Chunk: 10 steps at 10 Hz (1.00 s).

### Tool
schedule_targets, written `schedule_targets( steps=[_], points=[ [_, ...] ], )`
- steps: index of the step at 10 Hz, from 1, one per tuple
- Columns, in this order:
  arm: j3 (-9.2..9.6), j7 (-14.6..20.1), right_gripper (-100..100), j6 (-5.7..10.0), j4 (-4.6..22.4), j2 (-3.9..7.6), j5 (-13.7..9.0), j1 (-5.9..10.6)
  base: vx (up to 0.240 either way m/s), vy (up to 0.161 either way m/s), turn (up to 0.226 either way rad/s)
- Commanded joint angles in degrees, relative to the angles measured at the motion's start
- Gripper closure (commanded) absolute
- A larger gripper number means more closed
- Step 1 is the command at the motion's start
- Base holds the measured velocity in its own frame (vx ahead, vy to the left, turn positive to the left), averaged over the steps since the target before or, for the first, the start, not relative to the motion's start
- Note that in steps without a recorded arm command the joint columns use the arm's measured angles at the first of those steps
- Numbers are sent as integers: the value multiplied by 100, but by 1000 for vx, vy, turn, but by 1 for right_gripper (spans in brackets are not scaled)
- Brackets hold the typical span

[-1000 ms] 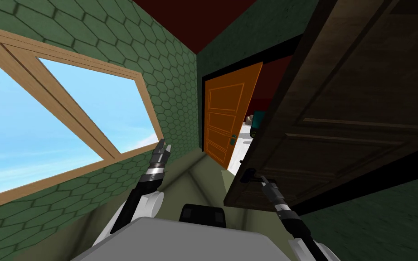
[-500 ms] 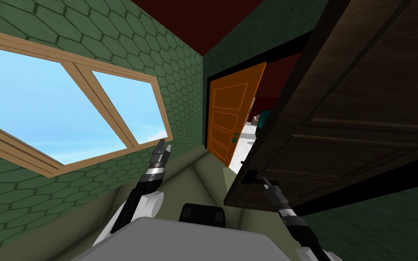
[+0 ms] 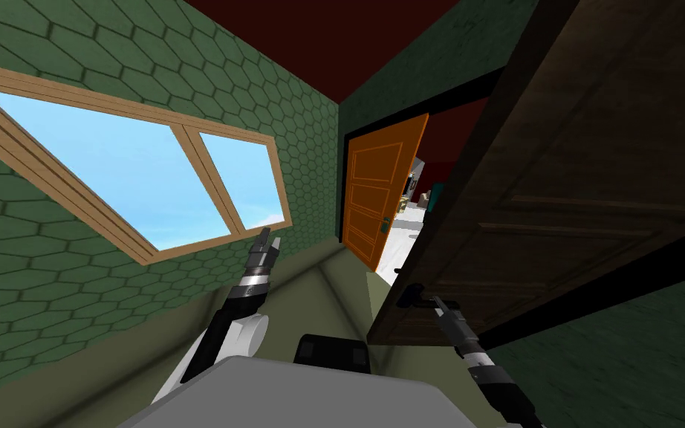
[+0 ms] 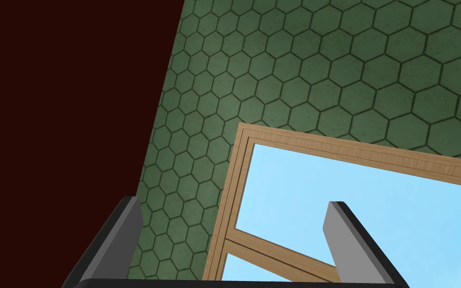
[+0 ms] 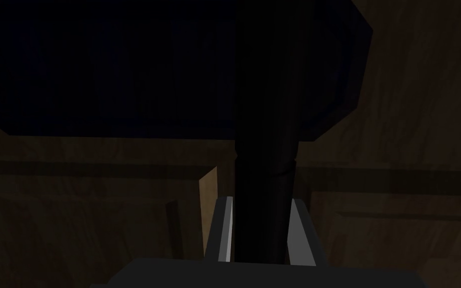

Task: Pull the door open

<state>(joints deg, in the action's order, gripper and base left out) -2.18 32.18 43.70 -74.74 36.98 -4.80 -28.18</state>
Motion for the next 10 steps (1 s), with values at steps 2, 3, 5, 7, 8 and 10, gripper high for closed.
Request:
schedule_targets(
  steps=[2,3,5,7,8,10],
  points=[
    [37,45,100,109,64,54,11,7,-199,-52,131],
    [54,67,100,162,95,81,16,10,-186,-61,168],
    [94,117,100,282,166,140,27,18,-190,-57,158],
    [136,169,100,405,238,201,39,26,-218,-104,166],
    [155,192,100,462,272,229,45,29,-196,-71,158],
    [185,230,100,553,325,275,54,35,-215,-68,124]
  ],
)
